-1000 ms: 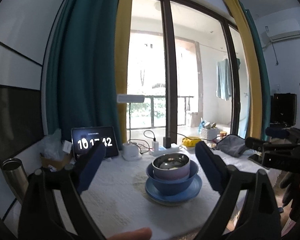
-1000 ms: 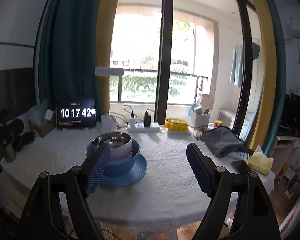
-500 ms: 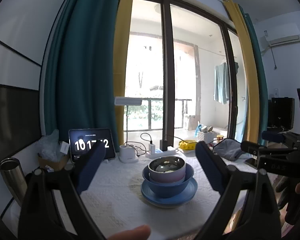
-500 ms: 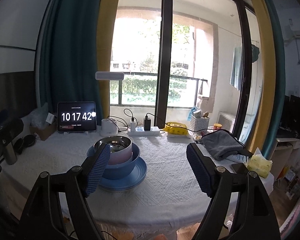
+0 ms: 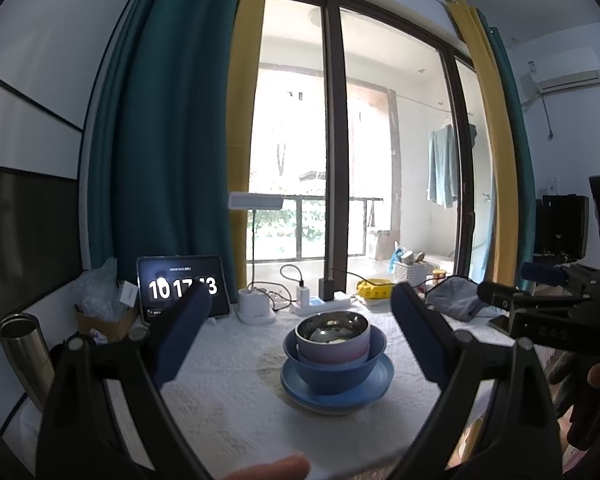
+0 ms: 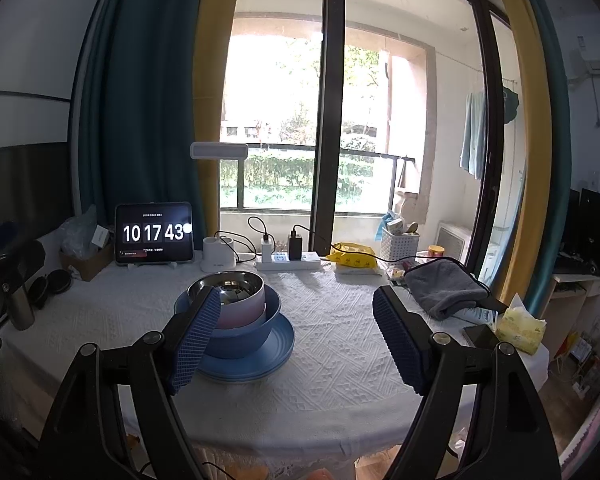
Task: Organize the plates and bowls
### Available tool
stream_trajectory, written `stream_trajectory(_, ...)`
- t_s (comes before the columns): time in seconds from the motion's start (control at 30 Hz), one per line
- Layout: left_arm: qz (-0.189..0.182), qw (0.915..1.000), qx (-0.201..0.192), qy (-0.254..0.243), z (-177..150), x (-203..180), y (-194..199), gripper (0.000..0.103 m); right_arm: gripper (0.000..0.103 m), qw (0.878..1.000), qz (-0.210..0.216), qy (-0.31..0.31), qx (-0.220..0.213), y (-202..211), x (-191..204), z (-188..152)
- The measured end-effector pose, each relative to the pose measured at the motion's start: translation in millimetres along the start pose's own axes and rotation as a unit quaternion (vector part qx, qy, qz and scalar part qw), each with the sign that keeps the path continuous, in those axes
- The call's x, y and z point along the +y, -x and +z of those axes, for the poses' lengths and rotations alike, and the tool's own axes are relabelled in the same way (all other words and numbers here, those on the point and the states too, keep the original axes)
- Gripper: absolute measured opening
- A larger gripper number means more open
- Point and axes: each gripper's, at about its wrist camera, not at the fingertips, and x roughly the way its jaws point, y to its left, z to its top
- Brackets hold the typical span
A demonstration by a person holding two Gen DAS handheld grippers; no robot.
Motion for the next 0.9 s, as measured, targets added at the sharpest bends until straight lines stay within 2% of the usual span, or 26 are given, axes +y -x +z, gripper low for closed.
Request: stream_trajectory(0.9, 0.004, 1.0, 0.0, 0.001, -3.1, -5.2, 2.3, 0.093, 0.081, 1.0, 0.004, 0.001, -0.005, 0.2, 2.0, -2.3)
